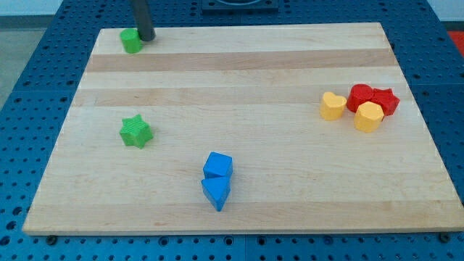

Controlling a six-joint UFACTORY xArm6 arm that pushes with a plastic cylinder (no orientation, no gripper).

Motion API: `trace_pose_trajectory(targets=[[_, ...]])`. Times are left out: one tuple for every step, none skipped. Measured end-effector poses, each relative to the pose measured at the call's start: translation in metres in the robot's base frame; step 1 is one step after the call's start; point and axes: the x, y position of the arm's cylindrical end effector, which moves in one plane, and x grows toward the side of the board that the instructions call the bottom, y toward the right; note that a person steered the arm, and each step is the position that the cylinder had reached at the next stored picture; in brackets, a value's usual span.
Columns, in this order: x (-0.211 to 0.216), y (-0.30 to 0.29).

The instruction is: Push green star into green circle

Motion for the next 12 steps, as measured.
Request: trace_pose_trajectory(targets=[[0.024, 0.033], [0.075, 0.099], [0.166, 0.074], [0.229, -0.010], [0.242, -0.054], [0.291, -0.016], [0.292, 0.054], [0.268, 0.043], [0.258, 0.000], [0.223, -0.002], [0.175, 0.004], [0.132, 0.001]])
